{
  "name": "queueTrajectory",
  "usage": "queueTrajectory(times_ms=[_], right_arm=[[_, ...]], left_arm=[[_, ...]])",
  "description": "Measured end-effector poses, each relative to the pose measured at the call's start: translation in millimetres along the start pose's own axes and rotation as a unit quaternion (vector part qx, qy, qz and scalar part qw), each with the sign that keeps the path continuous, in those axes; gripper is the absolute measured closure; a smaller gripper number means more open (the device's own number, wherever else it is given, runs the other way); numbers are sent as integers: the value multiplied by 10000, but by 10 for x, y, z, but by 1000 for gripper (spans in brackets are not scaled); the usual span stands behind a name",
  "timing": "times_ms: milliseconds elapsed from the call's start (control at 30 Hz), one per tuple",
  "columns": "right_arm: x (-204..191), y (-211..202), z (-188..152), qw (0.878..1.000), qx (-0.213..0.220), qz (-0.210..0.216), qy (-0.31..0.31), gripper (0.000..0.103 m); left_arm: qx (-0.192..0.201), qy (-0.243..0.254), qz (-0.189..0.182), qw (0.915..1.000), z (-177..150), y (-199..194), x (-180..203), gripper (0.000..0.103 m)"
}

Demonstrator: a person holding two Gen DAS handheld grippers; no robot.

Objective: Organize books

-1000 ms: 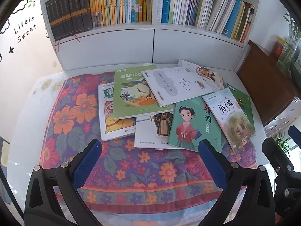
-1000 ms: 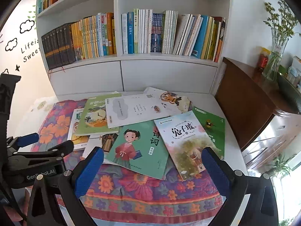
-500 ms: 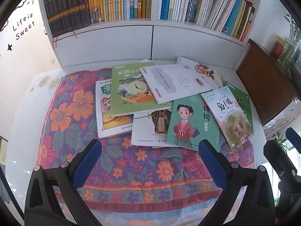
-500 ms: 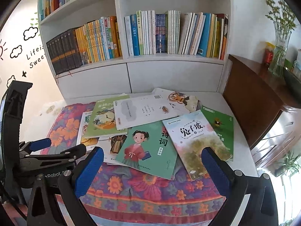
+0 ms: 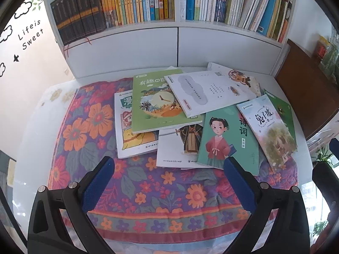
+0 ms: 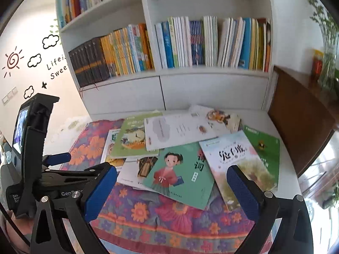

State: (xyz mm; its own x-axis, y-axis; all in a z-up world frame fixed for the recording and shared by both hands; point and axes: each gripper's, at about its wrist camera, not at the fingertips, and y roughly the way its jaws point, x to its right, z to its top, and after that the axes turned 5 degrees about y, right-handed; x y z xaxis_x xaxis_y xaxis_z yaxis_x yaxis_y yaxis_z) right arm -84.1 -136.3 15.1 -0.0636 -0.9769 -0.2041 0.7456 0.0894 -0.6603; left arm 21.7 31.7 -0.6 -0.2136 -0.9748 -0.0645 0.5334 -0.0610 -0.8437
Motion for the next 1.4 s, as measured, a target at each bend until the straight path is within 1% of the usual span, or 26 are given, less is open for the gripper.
queueTrajectory(times_ms=[133, 267, 433, 533, 600, 700, 733, 800, 867, 900, 967, 1033, 1067, 1133, 1200, 1233, 1300, 1333, 1400], right_arm=[[103, 22, 0, 10000, -35, -78, 27, 0], [260, 31, -2, 10000, 16, -5, 71, 0], [490, 164, -6, 9999, -76, -8, 153, 0], [585, 190, 1, 9999, -34, -45, 87, 0], [650, 197, 18, 10000, -10, -25, 31, 0], [742, 206, 55, 9999, -14, 19, -121, 0], [770, 207, 70, 9998, -13, 17, -174, 0], [896, 216, 112, 9998, -10, 69, -175, 0], [1103, 259, 139, 9998, -56, 200, 63, 0], [1246, 303, 142, 9995, -86, 218, 209, 0], [1486, 404, 135, 9993, -150, 102, 322, 0], [1752, 559, 121, 9989, -346, 17, 320, 0], [1873, 633, 113, 9985, -431, 83, 314, 3], [2068, 767, 100, 9978, -562, 133, 331, 5], [2268, 961, 84, 9966, -755, 138, 310, 10], [2343, 1057, 80, 9959, -854, 119, 281, 19], [2465, 1281, 57, 9938, -1091, 93, 186, 29], [2503, 1376, 43, 9929, -1182, 72, 136, 31], [2542, 1579, 10, 9909, -1344, 39, 5, 32]], left_arm=[[-28, -29, -30, 10000, 3, 40, -19, 1], [23, -170, -110, 9998, -5, 69, -36, 1], [-119, -129, -24, 9998, 12, 188, 45, 1], [-145, -83, 6, 9999, 23, 235, 112, 1], [-198, -88, -50, 9998, 45, 279, 164, 1], [-198, -236, -48, 9995, 78, 316, 225, 1], [-207, -303, -82, 9993, 88, 329, 249, 1], [-253, -439, -275, 9983, 97, 368, 329, 1], [-289, -467, -527, 9971, 104, 431, 471, 1], [-287, -435, -569, 9970, 104, 459, 535, 1], [-326, -315, -610, 9971, 105, 566, 726, 1], [-474, -329, -835, 9948, 106, 714, 906, 1], [-543, -386, -972, 9930, 104, 782, 974, 1], [-576, -428, -1130, 9910, 84, 905, 1116, 1], [-606, -367, -1126, 9911, 71, 1030, 1299, 1], [-644, -348, -1144, 9907, 63, 1090, 1389, 1], [-748, -361, -1259, 9886, 41, 1194, 1546, 2], [-762, -371, -1337, 9874, 28, 1237, 1639, 2], [-744, -314, -1375, 9872, 19, 1293, 1757, 2]])
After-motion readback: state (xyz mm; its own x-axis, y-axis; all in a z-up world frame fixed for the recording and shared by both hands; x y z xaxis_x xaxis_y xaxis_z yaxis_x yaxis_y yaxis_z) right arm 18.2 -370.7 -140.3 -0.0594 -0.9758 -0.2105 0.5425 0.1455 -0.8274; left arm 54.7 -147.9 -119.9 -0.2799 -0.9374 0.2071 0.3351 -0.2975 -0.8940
